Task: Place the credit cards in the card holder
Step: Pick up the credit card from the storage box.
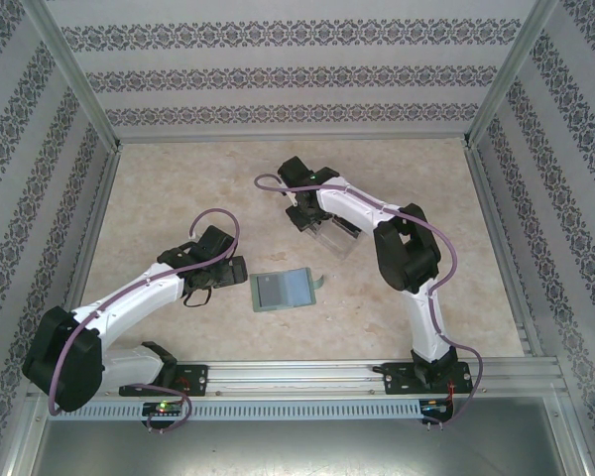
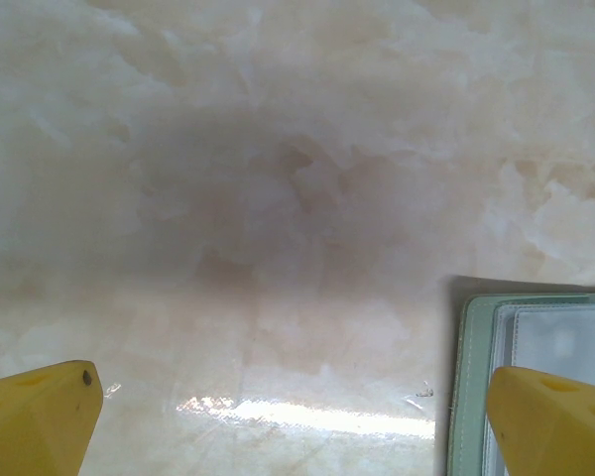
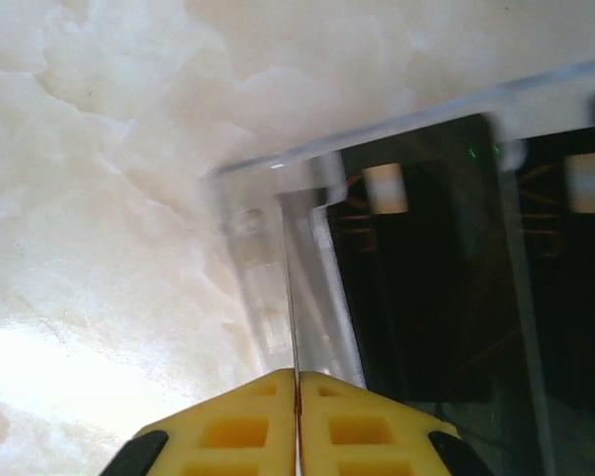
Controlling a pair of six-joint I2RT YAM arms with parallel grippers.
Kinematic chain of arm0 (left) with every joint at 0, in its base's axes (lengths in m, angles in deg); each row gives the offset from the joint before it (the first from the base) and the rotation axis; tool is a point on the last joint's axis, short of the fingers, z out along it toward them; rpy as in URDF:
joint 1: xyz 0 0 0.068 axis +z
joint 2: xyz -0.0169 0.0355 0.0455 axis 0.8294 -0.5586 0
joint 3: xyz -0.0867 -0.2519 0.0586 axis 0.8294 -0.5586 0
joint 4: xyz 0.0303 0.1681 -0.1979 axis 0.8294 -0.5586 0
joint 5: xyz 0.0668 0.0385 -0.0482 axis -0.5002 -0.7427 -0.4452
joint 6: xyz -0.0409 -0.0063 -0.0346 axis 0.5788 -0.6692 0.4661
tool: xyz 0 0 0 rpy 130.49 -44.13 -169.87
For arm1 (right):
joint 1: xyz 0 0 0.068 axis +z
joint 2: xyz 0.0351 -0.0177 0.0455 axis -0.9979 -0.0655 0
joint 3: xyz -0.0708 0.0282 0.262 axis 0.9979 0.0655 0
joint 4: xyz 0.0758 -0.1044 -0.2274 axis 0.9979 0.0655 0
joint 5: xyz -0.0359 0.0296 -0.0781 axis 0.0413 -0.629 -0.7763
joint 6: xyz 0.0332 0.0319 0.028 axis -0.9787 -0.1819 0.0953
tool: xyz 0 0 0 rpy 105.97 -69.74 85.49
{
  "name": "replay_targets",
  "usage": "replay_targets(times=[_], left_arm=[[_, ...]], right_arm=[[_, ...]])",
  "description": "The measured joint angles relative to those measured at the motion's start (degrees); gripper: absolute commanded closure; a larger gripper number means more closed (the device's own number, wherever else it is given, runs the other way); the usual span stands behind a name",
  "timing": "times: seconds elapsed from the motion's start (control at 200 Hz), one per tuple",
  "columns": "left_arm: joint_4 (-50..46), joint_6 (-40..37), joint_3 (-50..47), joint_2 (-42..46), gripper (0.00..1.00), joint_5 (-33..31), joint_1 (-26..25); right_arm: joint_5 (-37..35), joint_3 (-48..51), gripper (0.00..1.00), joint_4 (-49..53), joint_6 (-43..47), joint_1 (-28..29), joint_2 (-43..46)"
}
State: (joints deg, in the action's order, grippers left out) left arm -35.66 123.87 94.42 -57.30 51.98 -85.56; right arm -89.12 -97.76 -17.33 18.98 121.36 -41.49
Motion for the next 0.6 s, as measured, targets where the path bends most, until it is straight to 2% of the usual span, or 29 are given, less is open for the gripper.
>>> replay_targets(times=[0.13,0.6], left_arm=[[0.0,0.0,0.0,0.0,0.0,0.02,0.0],[0.0,-0.85,0.0,0.0,0.0,-0.04,0.0]], right_arm=[[1.2,-0.52,1.0,0.59,0.24,-0.13,0.0],[4.28,-5.2,1.0,3.65,0.2,-0.5,0.55]])
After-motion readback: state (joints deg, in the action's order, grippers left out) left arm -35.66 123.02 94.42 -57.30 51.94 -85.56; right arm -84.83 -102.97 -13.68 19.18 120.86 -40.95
